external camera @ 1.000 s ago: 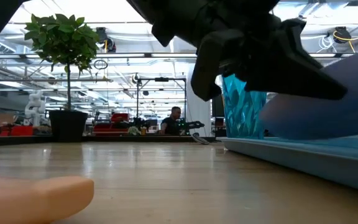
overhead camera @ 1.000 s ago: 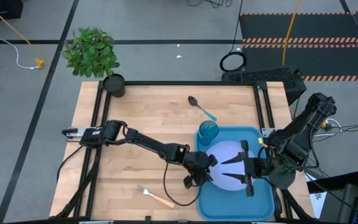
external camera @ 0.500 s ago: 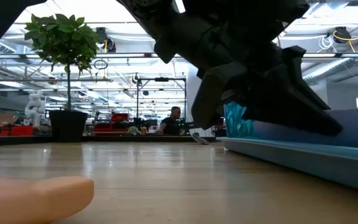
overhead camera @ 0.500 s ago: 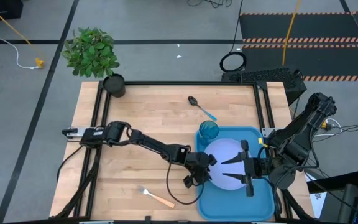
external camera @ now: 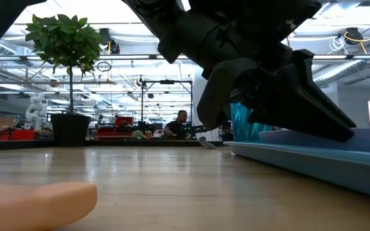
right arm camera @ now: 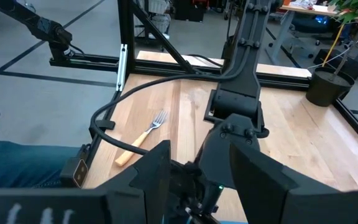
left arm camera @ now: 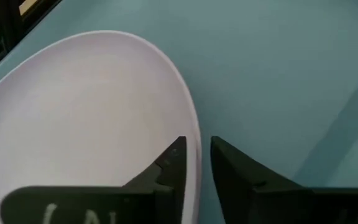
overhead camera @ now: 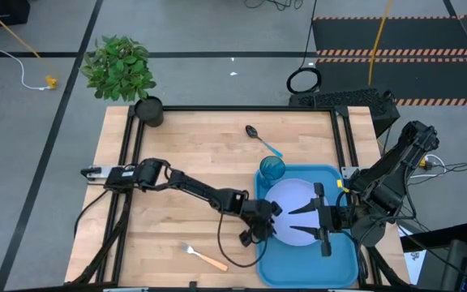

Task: Pick and place plate/cup/fork/spoon on tray
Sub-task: Put the purple plate on the blue tray at the left side of the blue cup, then put the orange fork on the blue tray at the left side of the purple plate

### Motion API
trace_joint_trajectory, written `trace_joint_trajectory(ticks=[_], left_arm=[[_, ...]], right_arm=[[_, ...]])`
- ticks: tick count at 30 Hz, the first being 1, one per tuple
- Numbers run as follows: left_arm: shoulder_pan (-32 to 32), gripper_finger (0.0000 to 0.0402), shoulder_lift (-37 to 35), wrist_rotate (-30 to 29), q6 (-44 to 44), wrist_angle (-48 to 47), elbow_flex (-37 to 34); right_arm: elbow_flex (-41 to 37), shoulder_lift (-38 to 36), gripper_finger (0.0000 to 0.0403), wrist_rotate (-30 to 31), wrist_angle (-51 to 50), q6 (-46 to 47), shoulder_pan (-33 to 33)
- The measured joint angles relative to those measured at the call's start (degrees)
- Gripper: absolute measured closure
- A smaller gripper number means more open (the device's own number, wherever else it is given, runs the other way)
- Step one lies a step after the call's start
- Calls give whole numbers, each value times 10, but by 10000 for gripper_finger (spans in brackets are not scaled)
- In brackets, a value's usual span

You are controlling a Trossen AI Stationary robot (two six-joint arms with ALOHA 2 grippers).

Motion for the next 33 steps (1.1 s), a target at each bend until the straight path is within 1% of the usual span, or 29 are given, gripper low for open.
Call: trace_joint_trajectory(ticks=[4,8,11,16,20,25,27,33], left_arm=[[0,285,0,0,-24,2,0],[0,261,-2,-1,-75,1,0],[0,255,-8,2,-101,-5,0],[-6,254,-29,5,-104,-33,0],[-20,254,-62,5,-109,-88,0],[-44,254,-115,4,-156,-188,0],[-58,254,-132,-8,-173,-222,0],[-128,254,-146,-77,-208,-308,0]], right_arm=[[0,0,245,0,0,0,0],[0,0,245,0,0,0,0],[0,0,245,0,0,0,0],[0,0,245,0,-1,0,0],[0,0,245,0,-1,0,0],[0,0,245,0,-1,1,0],[0,0,245,0,-2,0,0],[0,0,245,0,-2,2,0]])
